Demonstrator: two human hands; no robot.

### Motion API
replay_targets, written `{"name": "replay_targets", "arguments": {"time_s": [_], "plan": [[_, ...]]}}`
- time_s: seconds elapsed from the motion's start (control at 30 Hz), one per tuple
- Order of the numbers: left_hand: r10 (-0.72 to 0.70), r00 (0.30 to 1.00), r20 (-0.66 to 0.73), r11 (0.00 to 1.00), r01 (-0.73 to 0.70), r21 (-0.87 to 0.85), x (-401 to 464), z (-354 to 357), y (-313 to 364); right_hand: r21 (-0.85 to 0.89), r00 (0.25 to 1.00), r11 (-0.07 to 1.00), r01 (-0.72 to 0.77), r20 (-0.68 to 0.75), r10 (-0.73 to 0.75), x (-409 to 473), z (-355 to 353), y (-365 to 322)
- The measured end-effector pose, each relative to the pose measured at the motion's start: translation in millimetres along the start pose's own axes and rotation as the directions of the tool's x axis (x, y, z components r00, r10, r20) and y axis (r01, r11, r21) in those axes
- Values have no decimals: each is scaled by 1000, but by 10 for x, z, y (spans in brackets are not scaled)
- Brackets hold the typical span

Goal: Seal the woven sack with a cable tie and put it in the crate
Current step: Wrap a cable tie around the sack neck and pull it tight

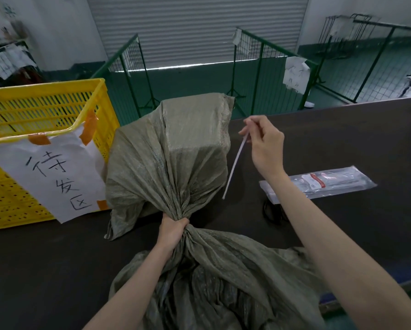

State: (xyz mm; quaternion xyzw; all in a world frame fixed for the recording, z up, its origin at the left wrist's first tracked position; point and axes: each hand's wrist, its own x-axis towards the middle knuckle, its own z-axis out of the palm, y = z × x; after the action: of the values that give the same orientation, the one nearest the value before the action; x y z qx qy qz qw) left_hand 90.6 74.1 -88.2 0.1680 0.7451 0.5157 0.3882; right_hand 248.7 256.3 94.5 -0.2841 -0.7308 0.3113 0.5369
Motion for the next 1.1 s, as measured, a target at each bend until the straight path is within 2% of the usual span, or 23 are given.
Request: {"name": "replay_targets", "arguments": {"time_s": [0.17,0.33,0.47,0.6,0.77,0.9,1.1], "plan": [[1,1000,-6,1000,-1,19,-7,-19,3,-131,987,983,130,111,-116,-58,74,37],[-7,1000,-21,1000,7,14,-10,-7,32,-200,982,977,79,185,-42,-201,121,294],[0,1000,-27,1000,0,16,-25,5,39,-191,989,981,44,148,-15,-237,93,356],[-11,999,-38,1000,12,26,-10,20,47,-150,995,984,92,51,-85,-94,35,276],[-28,999,-27,999,29,38,19,24,48,-252,982,951,180,106,-157,-9,27,341],[-31,998,-46,999,32,20,19,34,46,-359,978,918,169,176,-111,-46,61,543],[-12,1000,-25,1000,13,25,19,34,44,-393,977,914,101,213,-17,-84,102,738]]}}
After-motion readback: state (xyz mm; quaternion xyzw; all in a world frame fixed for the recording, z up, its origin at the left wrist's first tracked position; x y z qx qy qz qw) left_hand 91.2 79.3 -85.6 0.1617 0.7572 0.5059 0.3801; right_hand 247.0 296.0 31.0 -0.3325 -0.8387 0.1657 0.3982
